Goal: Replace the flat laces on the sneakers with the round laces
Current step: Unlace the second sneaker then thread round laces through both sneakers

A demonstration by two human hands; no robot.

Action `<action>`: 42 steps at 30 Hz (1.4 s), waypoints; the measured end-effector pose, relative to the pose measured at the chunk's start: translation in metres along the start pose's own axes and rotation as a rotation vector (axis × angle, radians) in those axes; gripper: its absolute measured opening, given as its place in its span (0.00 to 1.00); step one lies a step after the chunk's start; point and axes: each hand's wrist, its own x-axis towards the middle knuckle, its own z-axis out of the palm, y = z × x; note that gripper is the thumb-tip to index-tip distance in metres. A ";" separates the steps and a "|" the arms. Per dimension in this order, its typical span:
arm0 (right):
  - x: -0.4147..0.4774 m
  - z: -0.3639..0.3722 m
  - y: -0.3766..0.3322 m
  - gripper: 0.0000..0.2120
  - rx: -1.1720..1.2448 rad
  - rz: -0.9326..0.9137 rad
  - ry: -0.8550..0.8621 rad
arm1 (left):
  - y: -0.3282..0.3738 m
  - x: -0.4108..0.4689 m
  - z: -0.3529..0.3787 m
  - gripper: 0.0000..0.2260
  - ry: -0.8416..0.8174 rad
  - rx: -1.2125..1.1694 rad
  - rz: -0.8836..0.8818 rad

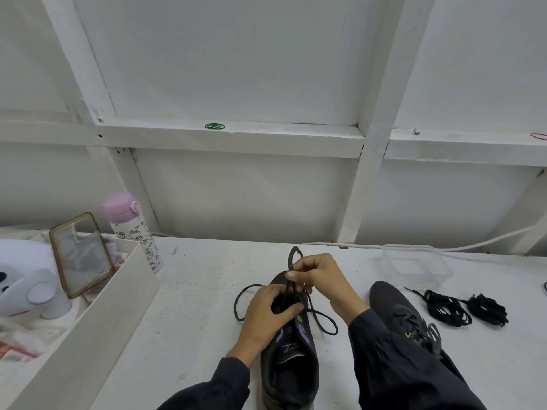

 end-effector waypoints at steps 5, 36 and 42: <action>0.005 0.005 -0.017 0.05 0.139 -0.033 0.054 | -0.001 0.000 -0.002 0.13 -0.016 0.043 -0.011; 0.013 0.013 0.032 0.08 -0.262 0.134 0.035 | -0.003 0.000 0.002 0.27 -0.018 0.108 0.051; 0.006 0.013 0.021 0.10 -0.119 0.078 -0.024 | 0.003 0.001 -0.003 0.18 -0.028 0.059 0.043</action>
